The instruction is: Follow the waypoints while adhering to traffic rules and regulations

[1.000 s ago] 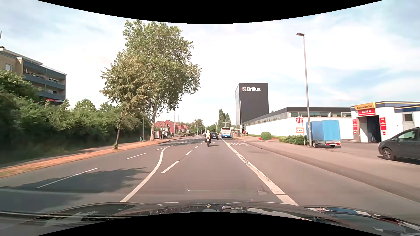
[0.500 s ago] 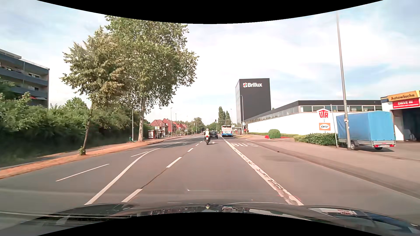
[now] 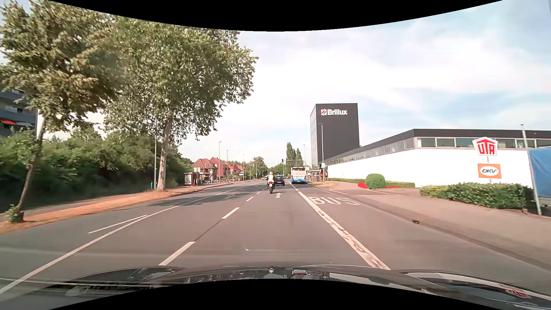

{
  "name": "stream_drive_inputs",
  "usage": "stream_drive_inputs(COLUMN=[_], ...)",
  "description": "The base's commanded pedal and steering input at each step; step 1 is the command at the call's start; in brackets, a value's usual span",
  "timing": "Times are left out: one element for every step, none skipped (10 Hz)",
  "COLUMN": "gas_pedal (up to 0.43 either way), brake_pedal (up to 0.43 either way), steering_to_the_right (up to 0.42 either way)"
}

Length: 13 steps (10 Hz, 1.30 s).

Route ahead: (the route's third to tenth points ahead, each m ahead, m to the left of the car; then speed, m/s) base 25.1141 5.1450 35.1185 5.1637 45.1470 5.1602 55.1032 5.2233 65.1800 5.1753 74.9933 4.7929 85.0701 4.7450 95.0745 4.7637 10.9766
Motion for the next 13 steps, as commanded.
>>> stream_drive_inputs(gas_pedal=[0.189, 0.150, 0.150, 0.130, 0.130, 0.138, 0.138, 0.150, 0.150, 0.150, 0.157, 0.157, 0.157], brake_pedal=[0.000, 0.000, 0.000, 0.000, 0.000, 0.000, 0.000, 0.000, 0.000, 0.000, 0.000, 0.000, 0.000], steering_to_the_right=[-0.001, -0.001, -0.001, -0.001, -0.001, -0.001, -0.001, -0.002, -0.004, -0.007, -0.009, -0.009, -0.009])
